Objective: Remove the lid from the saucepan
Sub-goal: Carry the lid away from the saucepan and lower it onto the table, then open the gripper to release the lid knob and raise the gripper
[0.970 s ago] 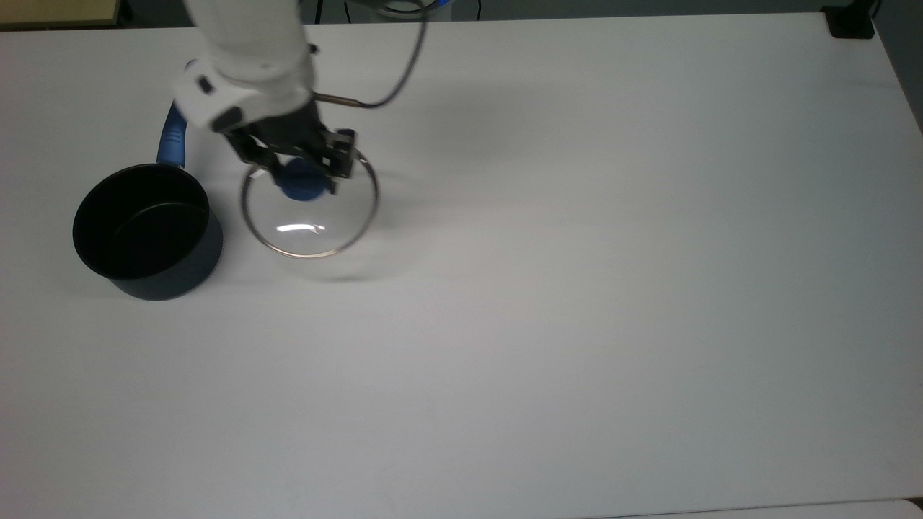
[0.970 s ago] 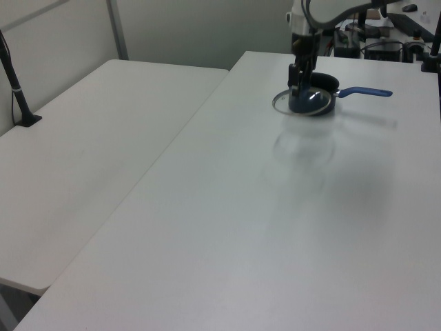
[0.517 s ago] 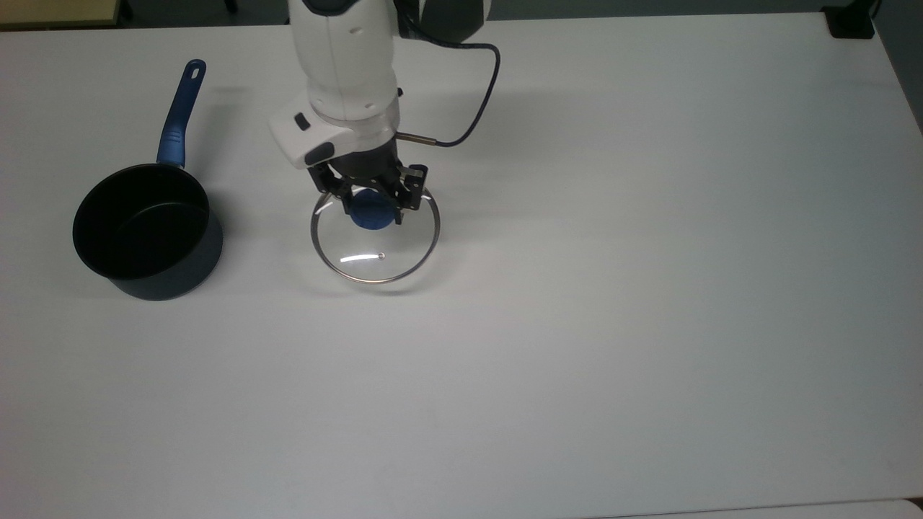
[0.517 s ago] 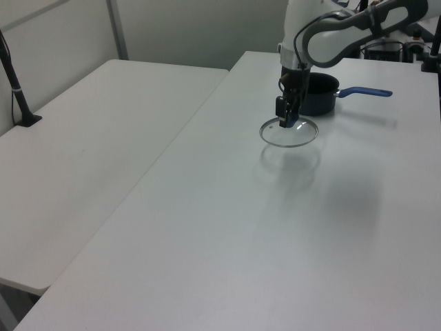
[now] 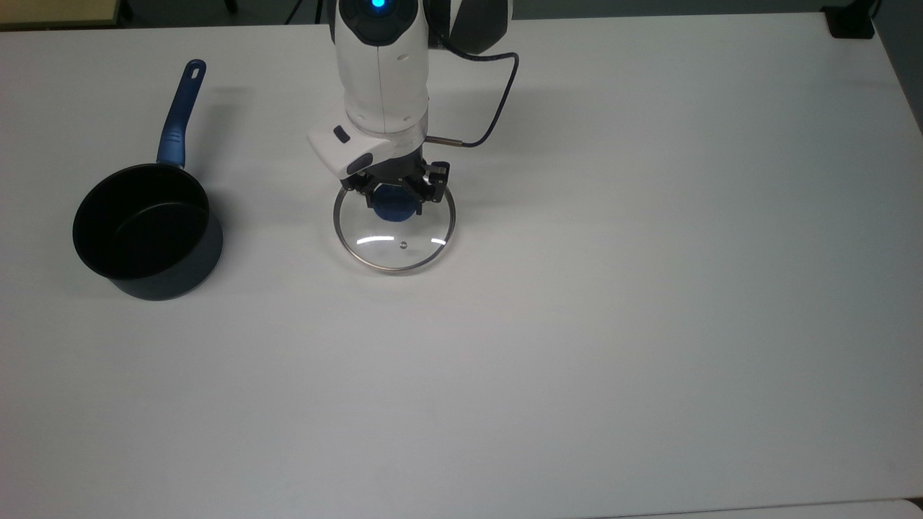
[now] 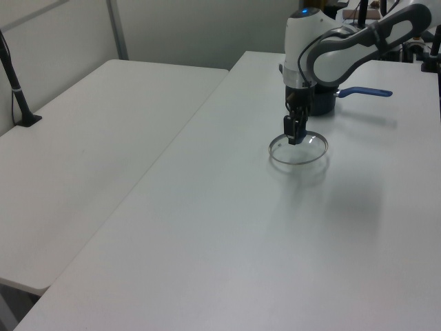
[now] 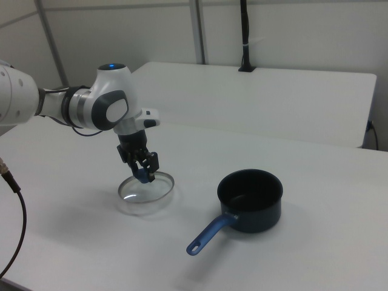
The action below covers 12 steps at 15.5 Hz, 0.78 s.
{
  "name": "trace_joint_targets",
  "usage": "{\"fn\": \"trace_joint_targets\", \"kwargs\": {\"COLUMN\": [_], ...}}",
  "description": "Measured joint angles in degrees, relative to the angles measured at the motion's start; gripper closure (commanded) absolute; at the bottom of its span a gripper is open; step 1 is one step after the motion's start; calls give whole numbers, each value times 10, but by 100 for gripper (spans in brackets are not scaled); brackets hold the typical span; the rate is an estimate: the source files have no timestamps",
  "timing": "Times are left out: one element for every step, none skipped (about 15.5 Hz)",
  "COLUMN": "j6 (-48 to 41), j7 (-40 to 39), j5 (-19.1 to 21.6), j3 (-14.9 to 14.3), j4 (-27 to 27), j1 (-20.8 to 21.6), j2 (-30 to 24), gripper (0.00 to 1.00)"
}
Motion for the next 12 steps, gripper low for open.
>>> {"fn": "trace_joint_targets", "kwargs": {"j6": [0, 0, 0, 0, 1, 7, 12, 15, 18, 20, 21, 22], "j7": [-3, -8, -9, -9, -9, -9, -9, -9, -9, -9, -9, -9], "j5": [-1, -2, -5, -11, -16, -22, -26, -30, -35, -36, -37, -37], "j3": [5, 16, 27, 38, 49, 64, 71, 76, 80, 81, 81, 81], "j4": [-11, -26, -38, -51, -64, -83, -93, -101, -111, -116, -118, -119], "j1": [-4, -14, -22, -29, -35, -43, -47, -48, -50, -50, -51, -52], "j2": [-10, -25, -36, -46, -56, -67, -72, -74, -75, -75, -75, -75], "gripper": [77, 77, 77, 77, 77, 77, 77, 77, 77, 77, 77, 77]}}
